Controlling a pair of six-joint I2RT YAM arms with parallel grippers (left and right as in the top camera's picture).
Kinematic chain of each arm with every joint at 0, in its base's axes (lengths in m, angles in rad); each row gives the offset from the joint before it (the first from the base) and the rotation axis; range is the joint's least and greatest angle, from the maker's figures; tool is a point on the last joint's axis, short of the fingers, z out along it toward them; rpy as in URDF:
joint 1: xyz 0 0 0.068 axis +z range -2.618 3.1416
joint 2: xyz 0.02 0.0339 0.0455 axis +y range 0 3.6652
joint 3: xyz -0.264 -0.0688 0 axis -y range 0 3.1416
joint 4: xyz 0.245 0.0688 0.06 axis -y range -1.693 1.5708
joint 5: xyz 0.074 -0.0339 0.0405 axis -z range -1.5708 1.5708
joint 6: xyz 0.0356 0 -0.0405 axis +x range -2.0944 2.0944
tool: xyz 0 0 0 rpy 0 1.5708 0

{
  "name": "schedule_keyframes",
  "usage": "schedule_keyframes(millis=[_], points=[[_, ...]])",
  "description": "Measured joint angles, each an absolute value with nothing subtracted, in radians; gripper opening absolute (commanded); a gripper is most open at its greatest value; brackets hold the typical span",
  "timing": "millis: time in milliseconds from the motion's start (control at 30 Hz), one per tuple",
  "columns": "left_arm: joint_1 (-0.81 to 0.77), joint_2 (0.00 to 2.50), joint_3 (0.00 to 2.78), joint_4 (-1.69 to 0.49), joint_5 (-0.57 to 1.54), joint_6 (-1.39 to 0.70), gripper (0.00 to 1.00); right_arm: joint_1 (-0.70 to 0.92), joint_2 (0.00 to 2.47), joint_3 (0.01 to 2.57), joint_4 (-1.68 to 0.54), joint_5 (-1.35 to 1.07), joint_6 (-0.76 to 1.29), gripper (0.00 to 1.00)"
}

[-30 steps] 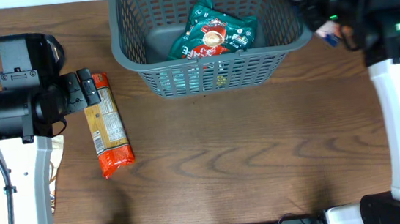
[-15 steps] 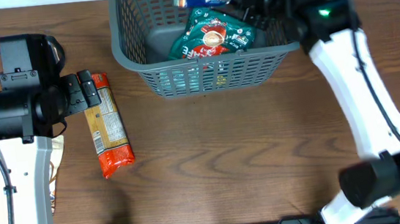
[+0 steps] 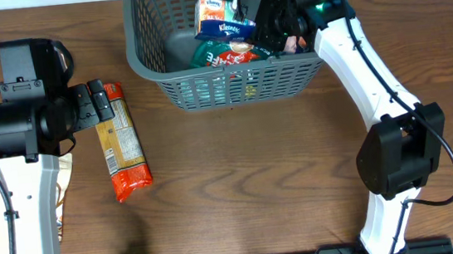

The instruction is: Pack container

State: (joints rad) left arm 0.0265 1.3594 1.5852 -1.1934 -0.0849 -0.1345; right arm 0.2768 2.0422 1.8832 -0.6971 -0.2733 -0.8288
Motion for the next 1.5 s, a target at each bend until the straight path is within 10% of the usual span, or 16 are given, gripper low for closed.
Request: schedule_keyframes(millis=[533,1000,1500], points=[[0.027,1.359,1.585,-1.193,-0.085,-0.134,0.99,0.233,1.802,2.176,-0.704,-0.271,-0.453,0.99],[0.027,1.360,1.585,-1.204,-0.085,-0.170,0.99,-0.233,1.654,2.107,-1.454,0.033,0.176,0.99],[0.027,1.485,1.455,-1.145,-0.081,-0.191,0.99,-0.274,1.673,1.354,-0.935,-0.020,0.220,0.99]])
